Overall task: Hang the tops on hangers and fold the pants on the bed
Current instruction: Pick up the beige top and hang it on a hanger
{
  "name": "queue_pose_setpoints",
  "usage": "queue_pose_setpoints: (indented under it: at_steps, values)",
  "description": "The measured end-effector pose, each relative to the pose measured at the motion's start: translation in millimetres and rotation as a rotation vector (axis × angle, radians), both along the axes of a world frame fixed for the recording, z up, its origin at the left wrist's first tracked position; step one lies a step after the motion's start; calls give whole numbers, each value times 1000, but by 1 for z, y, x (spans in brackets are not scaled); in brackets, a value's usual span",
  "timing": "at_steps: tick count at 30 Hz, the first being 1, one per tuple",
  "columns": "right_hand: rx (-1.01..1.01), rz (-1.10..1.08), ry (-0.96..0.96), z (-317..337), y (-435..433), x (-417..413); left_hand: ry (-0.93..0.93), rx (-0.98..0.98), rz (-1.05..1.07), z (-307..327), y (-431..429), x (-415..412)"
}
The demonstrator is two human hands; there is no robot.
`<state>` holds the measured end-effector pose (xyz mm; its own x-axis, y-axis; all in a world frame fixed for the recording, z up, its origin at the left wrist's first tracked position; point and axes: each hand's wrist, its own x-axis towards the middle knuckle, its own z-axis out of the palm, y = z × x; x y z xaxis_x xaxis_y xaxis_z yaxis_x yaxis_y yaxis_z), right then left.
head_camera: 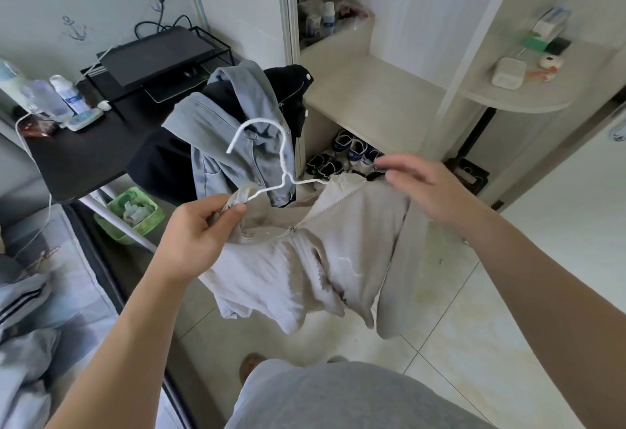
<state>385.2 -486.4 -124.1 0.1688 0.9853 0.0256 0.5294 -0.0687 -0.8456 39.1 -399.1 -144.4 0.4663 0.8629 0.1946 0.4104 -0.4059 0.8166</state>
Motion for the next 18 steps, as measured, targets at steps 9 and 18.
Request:
queue_pose_setpoints:
  at_steps: [9,18]
  values:
    - [10,305,-97,0,-2,-43,72,93,-38,16,-1,37]
    - [75,158,-5,-19,-4,-43,-71,64,135,44,-7,55]
